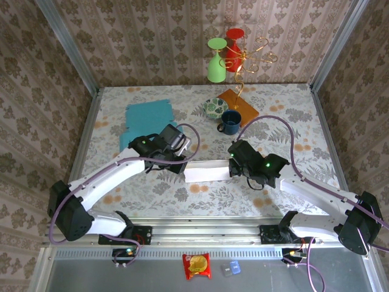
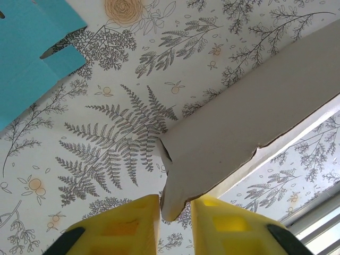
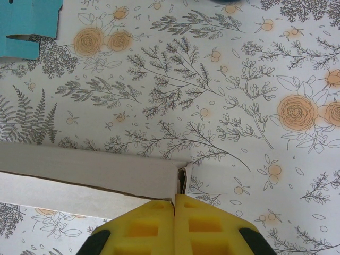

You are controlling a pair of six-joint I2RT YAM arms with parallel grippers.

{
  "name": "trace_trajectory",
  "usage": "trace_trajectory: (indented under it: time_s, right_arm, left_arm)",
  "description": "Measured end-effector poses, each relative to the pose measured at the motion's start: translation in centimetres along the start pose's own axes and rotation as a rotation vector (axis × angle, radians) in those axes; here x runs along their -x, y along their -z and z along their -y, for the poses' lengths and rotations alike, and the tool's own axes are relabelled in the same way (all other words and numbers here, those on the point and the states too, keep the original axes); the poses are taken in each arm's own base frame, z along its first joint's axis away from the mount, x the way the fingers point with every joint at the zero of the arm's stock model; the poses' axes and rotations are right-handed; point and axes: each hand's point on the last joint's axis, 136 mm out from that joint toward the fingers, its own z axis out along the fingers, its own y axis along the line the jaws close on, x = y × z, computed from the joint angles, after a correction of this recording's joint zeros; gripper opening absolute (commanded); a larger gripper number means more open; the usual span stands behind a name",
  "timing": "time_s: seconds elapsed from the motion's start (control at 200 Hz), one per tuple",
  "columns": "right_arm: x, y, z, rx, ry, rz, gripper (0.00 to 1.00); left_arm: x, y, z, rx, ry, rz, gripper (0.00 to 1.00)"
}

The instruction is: Fold the paper box

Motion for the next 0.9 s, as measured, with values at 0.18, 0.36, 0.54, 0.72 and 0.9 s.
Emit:
trace_trajectory:
  time_s: [0.18, 0.36, 0.54, 0.72, 0.9]
  right_arm:
    - [0.01, 0.00, -0.01, 0.000, 0.000, 0.000, 0.00]
    - [0.00, 0.00, 0.00, 0.000, 0.000, 0.000, 0.00]
    - [-0.01, 0.00, 0.02, -0.001, 0.001, 0.000, 0.00]
    - [-0.02, 0.00, 0.04, -0.002, 0.001, -0.001, 0.00]
    - [-0.02, -0.05, 0.15, -0.009, 0.002, 0.000, 0.00]
  left_arm:
    - [0.40, -0.10, -0.05, 0.018, -0.002, 0.004, 0.06]
    - [0.73, 0.15, 0.08, 0.021, 0.008, 0.011, 0.02]
    - [0.81, 0.08, 0.14, 0.027, 0.055, -0.010, 0.00]
    - [0.70, 0.21, 0.55, 0.012, 0.160, -0.045, 0.00]
    - [0.65, 0.42, 0.92, -0.010, 0.274, -0.087, 0.00]
